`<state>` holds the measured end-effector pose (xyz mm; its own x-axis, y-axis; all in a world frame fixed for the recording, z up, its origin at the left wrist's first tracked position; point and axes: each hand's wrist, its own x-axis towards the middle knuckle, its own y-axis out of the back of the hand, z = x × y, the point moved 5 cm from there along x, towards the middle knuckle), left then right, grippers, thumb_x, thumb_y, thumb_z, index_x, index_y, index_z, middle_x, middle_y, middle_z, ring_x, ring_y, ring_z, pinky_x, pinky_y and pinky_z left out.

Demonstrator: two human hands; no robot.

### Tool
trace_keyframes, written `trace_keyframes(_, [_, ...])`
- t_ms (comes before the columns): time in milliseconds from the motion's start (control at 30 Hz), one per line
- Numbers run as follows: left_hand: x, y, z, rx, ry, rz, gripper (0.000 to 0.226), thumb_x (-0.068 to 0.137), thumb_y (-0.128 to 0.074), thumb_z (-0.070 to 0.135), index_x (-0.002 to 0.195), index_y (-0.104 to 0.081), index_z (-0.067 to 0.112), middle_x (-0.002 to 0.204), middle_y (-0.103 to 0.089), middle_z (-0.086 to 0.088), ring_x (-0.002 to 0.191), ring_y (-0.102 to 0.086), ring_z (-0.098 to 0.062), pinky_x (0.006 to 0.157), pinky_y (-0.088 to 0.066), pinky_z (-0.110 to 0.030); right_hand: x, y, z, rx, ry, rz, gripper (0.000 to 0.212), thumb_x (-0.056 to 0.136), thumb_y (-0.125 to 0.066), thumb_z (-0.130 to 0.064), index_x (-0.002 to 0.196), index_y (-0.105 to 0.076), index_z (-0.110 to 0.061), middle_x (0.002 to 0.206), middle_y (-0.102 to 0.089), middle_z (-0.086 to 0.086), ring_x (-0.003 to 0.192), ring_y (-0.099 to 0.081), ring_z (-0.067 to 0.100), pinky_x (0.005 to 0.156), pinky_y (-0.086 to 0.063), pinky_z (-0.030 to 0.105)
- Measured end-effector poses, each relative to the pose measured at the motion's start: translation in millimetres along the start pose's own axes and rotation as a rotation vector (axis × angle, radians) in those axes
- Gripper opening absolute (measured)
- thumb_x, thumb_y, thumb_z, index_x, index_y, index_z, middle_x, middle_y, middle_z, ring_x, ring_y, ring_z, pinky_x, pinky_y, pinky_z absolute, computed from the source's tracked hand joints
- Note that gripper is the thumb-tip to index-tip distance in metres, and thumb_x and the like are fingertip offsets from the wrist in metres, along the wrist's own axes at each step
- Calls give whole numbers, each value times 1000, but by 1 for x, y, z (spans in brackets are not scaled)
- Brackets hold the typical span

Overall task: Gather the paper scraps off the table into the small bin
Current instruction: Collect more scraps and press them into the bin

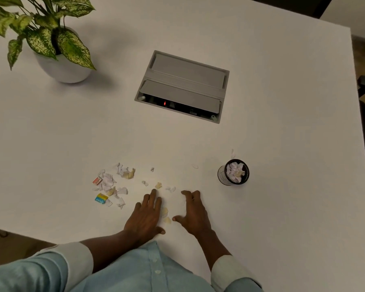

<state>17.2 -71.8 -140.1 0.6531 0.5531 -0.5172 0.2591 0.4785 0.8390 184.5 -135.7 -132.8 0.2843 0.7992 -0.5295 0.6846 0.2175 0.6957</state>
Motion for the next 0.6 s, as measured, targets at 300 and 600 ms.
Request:
trace_keyframes(300, [5,6,4,-107,-167,92,55,83,-84,24,130,-57,14,140,-53,-18,118,-58,-33,81,-61,-38,33,1,-25,-62,118,-7,67,88,-78,-16,143,-43,-32,127,-37,0,102,-60,17,93,-57,31])
trace_keyframes(600, [4,17,0,-3,-360,239,29,73,-92,22,93,-71,16,98,-65,-1,90,-58,-14,57,-53,-21,53,0,-50,-175,245,40,12,97,-65,-16,109,-63,-17,117,-50,3,103,-56,18,83,-56,31])
